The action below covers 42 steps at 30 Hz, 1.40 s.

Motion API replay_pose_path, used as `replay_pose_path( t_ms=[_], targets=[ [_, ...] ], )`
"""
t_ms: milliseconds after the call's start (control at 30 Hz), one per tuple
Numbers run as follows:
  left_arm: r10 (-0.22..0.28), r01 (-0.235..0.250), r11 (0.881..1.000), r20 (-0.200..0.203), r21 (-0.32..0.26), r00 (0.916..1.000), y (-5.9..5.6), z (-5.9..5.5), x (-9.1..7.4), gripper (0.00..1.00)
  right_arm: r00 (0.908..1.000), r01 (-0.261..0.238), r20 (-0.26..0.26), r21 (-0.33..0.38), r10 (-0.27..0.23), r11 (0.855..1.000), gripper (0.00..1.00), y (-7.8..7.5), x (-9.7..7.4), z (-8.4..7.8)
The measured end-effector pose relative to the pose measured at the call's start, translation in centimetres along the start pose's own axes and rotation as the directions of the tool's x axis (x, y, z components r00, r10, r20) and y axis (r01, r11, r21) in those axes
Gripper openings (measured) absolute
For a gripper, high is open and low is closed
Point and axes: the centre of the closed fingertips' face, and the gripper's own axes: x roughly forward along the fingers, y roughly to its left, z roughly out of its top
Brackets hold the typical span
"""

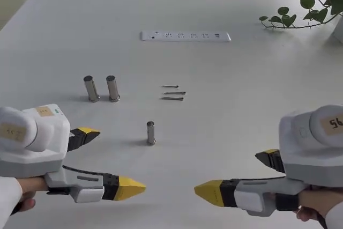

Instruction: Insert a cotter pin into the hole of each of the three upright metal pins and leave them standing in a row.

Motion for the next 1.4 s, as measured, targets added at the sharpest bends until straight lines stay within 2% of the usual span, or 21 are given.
replay_pose_path(
  t_ms=[67, 167, 233, 333, 400, 433, 533, 567, 667, 767, 833, 933, 1100, 1133, 1167, 1200, 1267, 1333, 1400],
  targets=[
    [0.001, -0.001, 1.0, 0.003, -0.002, 1.0, -0.1, 0.1, -0.1, 1.0, 1.0, 0.001, 0.002, -0.011, -0.001, 1.0, 0.9, -0.2, -0.1, 0.3],
    [0.009, -0.009, 1.0, 0.017, -0.016, 0.9998, -0.2, 0.4, -0.3, 1.0, 0.999, -0.034, 0.03, 0.017, 0.033, 0.999, 0.9, -0.2, -0.2, 1.2],
    [0.026, -0.026, 0.999, 0.017, -0.029, 0.9995, -0.1, 0.4, -0.4, 1.0, 0.9989, -0.031, 0.035, 0.002, 0.03, 1.0, 0.9, -0.3, -0.2, 1.8],
    [0.026, -0.024, 0.999, 0.04, -0.047, 0.9989, -0.5, 0.8, -0.5, 1.0, 0.9989, -0.025, 0.038, -0.034, 0.026, 0.999, 0.9, -0.4, -0.3, 2.5],
    [0.026, -0.023, 0.998, 0.051, -0.058, 0.9983, -0.7, 1.0, -0.7, 1.0, 0.9981, -0.044, 0.041, -0.047, 0.046, 0.998, 0.89, -0.3, -0.2, 3.2],
    [0.035, -0.031, 0.998, 0.059, -0.063, 0.9976, -0.6, 1.1, -0.8, 1.0, 0.9967, -0.077, 0.02, -0.07, 0.078, 0.995, 0.89, -0.1, 0.1, 3.3],
    [0.04, -0.034, 0.996, 0.075, -0.086, 0.9964, -0.6, 1.4, -1.0, 1.0, 0.9922, -0.122, -0.046, -0.17, 0.116, 0.978, 0.89, 0.0, 0.5, 3.5],
    [0.038, -0.03, 0.994, 0.082, -0.101, 0.9959, -0.7, 1.5, -1.1, 1.0, 0.9918, -0.119, -0.071, -0.217, 0.106, 0.969, 0.89, -0.3, 0.6, 3.8],
    [0.04, -0.03, 0.994, 0.098, -0.104, 0.9944, -0.8, 1.7, -1.5, 1.0, 0.9919, -0.109, -0.094, -0.29, 0.085, 0.951, 0.88, -1.1, 1.0, 4.8],
    [0.048, -0.036, 0.993, 0.111, -0.113, 0.9926, -0.7, 1.8, -1.8, 1.0, 0.9902, -0.119, -0.108, -0.321, 0.088, 0.939, 0.88, -1.6, 1.6, 5.9],
    [0.055, -0.043, 0.994, 0.119, -0.099, 0.9914, -0.7, 1.7, -2.0, 1.0, 0.9897, -0.115, -0.121, -0.361, 0.075, 0.926, 0.88, -2.1, 2.0, 6.6],
    [0.05, -0.038, 0.994, 0.117, -0.107, 0.9918, -0.7, 1.5, -2.1, 1.0, 0.9849, -0.135, -0.159, -0.457, 0.069, 0.879, 0.87, -2.4, 2.7, 7.8],
    [0.031, -0.017, 0.993, 0.125, -0.114, 0.9917, -1.3, 1.6, -2.3, 0.99, 0.9767, -0.169, -0.201, -0.502, 0.076, 0.848, 0.83, -2.8, 4.2, 9.4],
    [0.031, -0.016, 0.993, 0.125, -0.115, 0.9916, -1.3, 1.6, -2.3, 0.99, 0.9735, -0.179, -0.216, -0.523, 0.074, 0.833, 0.78, -2.9, 4.3, 9.5],
    [0.03, -0.015, 0.993, 0.129, -0.116, 0.9912, -1.3, 1.6, -2.4, 0.99, 0.9707, -0.196, -0.227, -0.562, 0.079, 0.803, 0.75, -3.0, 4.7, 9.9],
    [0.03, -0.015, 0.993, 0.129, -0.117, 0.9912, -1.3, 1.7, -2.4, 0.99, 0.97, -0.205, -0.229, -0.588, 0.082, 0.783, 0.74, -3.0, 5.2, 10.4],
    [0.027, -0.011, 0.992, 0.131, -0.126, 0.991, -1.4, 1.7, -2.5, 0.99, 0.9673, -0.221, -0.238, -0.623, 0.087, 0.75, 0.69, -3.0, 5.7, 10.8],
    [0.024, -0.007, 0.992, 0.137, -0.129, 0.9903, -1.5, 1.8, -2.6, 0.99, 0.9632, -0.231, -0.255, -0.625, 0.084, 0.746, 0.66, -3.4, 6.5, 11.1],
    [0.024, -0.006, 0.991, 0.141, -0.13, 0.9898, -1.5, 1.9, -2.6, 0.99, 0.963, -0.231, -0.258, -0.636, 0.079, 0.736, 0.64, -3.5, 7.0, 11.5]
  ],
)
